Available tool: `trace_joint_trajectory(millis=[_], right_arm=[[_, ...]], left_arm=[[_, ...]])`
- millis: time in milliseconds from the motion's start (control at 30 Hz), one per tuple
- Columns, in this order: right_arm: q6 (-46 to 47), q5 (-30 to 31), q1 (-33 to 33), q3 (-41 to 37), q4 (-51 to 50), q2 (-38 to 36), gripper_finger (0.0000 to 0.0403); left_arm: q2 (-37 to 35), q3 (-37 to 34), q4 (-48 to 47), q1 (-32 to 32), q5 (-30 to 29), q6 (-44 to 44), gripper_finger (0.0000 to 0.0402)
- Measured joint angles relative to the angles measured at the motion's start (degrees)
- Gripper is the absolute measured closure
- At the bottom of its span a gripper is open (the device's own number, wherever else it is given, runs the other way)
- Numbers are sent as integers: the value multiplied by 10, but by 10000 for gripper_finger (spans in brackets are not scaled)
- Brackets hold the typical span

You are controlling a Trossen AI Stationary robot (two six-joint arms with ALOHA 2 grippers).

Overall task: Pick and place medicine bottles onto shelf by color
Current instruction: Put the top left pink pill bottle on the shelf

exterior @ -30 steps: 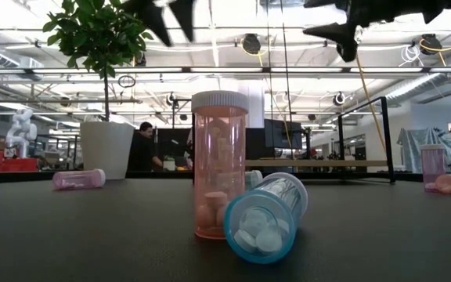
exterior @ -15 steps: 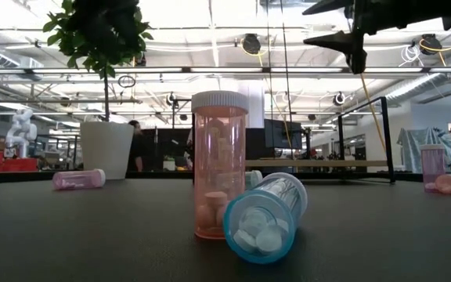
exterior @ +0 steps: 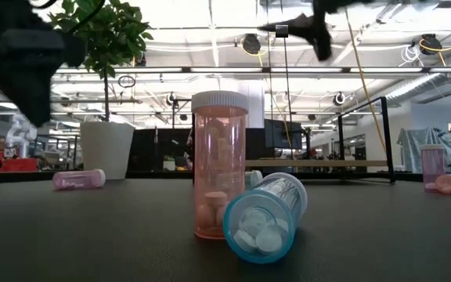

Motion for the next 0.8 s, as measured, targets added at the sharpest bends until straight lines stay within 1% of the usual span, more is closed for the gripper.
trace_joint_trajectory(millis=[67, 200, 267, 300, 333, 400, 500, 633, 667, 700, 767, 800], right_arm=[[-6, 16, 13, 26, -1, 21, 195], [-23, 20, 32, 56, -9, 32, 195], [-34, 25, 41, 59, -31, 23, 195], [-35, 39, 46, 59, -53, 18, 195], [-23, 53, 49, 59, -77, 13, 195], [17, 62, 51, 58, -123, 1, 195], [27, 65, 59, 57, -125, -13, 195], [12, 86, 85, 58, -127, -31, 195], [7, 94, 89, 58, -137, -37, 195], [5, 103, 93, 58, -152, -44, 195], [12, 109, 96, 58, -177, -58, 195], [22, 107, 98, 58, -198, -68, 195]], left_arm=[[0, -6, 2, -8, 13, -6, 92], [0, -11, 3, -25, 13, -2, 92], [0, -13, 10, -35, -11, 12, 92], [0, -13, 23, -44, -34, 20, 92], [0, -13, 42, -54, -56, 23, 92], [0, -13, 75, -73, -79, 22, 95], [5, -13, 118, -93, -104, 4, 110], [20, -13, 125, -87, -155, -20, 139], [27, -13, 139, -77, -156, -1, 147], [35, -13, 163, -62, -148, 37, 156], [52, -13, 215, -23, -101, 109, 173], [61, -13, 228, 1, -75, 129, 182]])
